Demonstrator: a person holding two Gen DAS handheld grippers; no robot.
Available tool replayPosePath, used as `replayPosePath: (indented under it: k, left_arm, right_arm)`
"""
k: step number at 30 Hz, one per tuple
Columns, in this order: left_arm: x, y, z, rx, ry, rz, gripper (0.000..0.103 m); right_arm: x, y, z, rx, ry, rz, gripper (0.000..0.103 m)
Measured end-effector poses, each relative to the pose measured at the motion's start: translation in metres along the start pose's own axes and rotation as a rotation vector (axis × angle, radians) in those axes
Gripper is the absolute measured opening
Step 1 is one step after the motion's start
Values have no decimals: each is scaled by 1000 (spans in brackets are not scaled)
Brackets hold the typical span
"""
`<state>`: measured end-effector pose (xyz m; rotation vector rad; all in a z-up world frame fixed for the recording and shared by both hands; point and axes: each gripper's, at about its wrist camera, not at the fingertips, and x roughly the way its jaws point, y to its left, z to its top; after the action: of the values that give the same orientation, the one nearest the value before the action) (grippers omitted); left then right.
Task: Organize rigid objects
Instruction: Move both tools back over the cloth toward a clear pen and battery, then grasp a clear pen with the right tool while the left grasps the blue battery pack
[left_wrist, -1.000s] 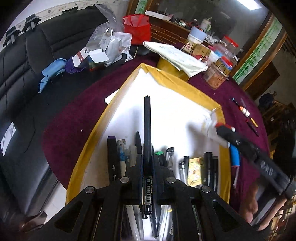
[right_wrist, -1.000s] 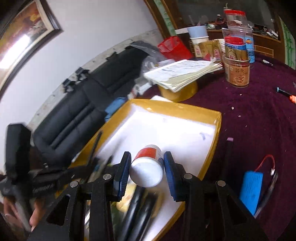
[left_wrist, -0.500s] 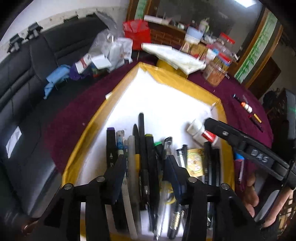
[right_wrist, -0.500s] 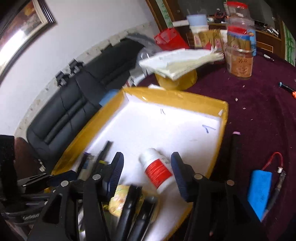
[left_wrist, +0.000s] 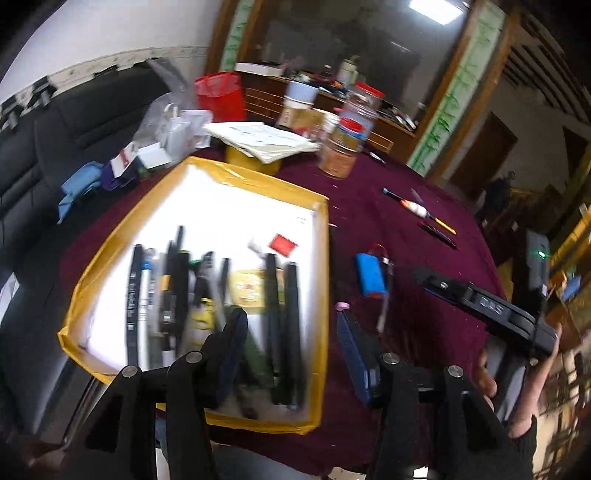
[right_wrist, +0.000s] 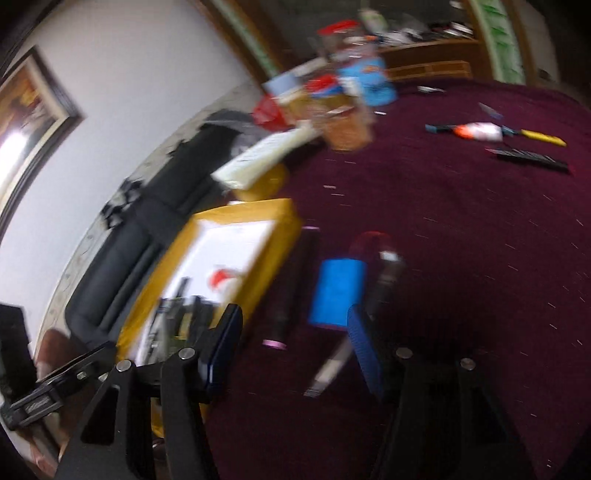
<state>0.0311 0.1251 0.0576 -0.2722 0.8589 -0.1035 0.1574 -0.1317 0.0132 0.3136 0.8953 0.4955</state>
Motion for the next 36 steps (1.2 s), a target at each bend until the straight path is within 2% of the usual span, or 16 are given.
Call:
replayPosePath:
  k: [1, 4, 7, 9, 12, 13, 20, 22, 25, 27, 33, 36]
  left_arm:
    - [0, -4, 0, 7, 4, -6, 53]
    - [-1, -11, -2, 20, 7, -6, 53]
    - [-2, -13, -4, 24, 8, 8, 53]
    - [-1, -12, -5, 20, 15, 9, 53]
    - [0, -16, -6, 27, 23, 9, 53]
    - [0, -17, -7, 32, 22, 8, 53]
    - [9, -27, -6, 48, 39, 6, 53]
    - [15, -31, -9, 62, 54, 11, 53]
    - [21, -36, -11, 81, 78, 4, 53]
    - [26, -40, -10, 92, 92, -5, 53]
    - [57, -68, 3, 147, 162, -45, 59]
    - [86, -84, 20, 160, 214, -52, 62]
  right_arm:
    - [2, -6, 1, 10, 10, -15, 57]
    - [13, -19, 0, 40, 54, -52, 44]
    - [29, -14, -8, 33, 113, -68, 37]
    - [41, -4, -15, 1, 154, -120, 37]
    - [60, -1, -22, -1, 203, -218, 26]
    - [60, 2, -22, -22, 184, -260, 20]
    - [78, 21, -19, -142, 152, -404, 18]
    - [78, 22, -20, -158, 144, -406, 16]
    - [59, 1, -21, -85, 115, -342, 8]
    - [38, -16, -21, -46, 78, -312, 8]
    - [-8, -62, -28, -26, 25, -369, 8]
    - [-10, -83, -31, -47, 10, -341, 8]
